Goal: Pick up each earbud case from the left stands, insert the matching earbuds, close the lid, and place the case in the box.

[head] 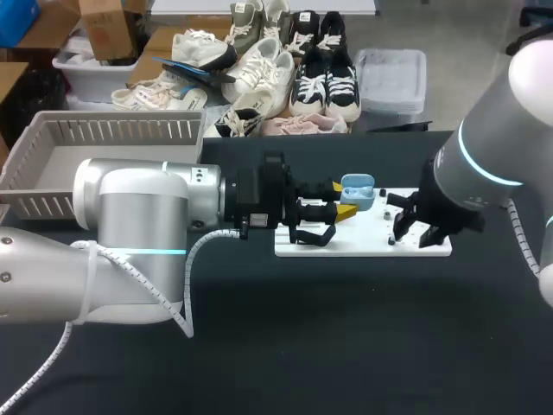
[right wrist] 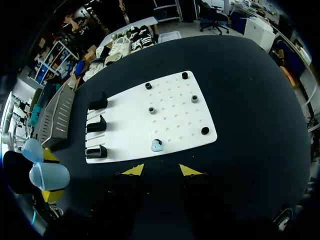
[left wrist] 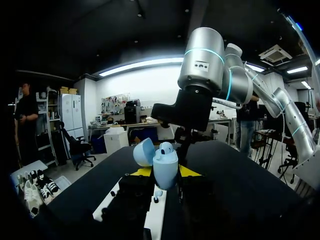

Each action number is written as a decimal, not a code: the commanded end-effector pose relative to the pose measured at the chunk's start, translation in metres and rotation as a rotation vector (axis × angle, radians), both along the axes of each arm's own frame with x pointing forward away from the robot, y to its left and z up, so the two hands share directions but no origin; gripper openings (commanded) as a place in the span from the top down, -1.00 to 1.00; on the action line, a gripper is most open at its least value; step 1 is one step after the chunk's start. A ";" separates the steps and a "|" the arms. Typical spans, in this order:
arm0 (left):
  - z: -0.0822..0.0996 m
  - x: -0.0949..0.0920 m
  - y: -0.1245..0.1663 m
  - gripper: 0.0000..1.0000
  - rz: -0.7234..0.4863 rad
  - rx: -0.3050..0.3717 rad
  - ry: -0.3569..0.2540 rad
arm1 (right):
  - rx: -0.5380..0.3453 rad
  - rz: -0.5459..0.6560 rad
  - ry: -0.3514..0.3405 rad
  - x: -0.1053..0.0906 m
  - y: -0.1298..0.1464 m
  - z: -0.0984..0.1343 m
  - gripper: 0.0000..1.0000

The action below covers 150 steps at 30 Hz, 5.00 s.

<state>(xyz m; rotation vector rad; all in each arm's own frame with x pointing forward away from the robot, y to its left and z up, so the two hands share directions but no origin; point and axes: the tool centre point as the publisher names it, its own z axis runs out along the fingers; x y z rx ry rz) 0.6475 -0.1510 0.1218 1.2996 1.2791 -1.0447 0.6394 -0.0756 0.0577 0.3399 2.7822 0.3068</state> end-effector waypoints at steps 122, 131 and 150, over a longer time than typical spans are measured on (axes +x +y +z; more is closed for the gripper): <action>0.007 0.014 0.021 1.00 0.038 -0.041 -0.039 | 0.046 -0.001 -0.013 0.017 0.010 -0.015 1.00; 0.007 0.014 0.021 1.00 0.038 -0.041 -0.039 | -0.019 0.082 -0.003 0.002 0.005 -0.017 1.00; 0.007 0.014 0.021 1.00 0.038 -0.041 -0.039 | -0.160 0.430 -0.001 -0.035 0.000 0.005 1.00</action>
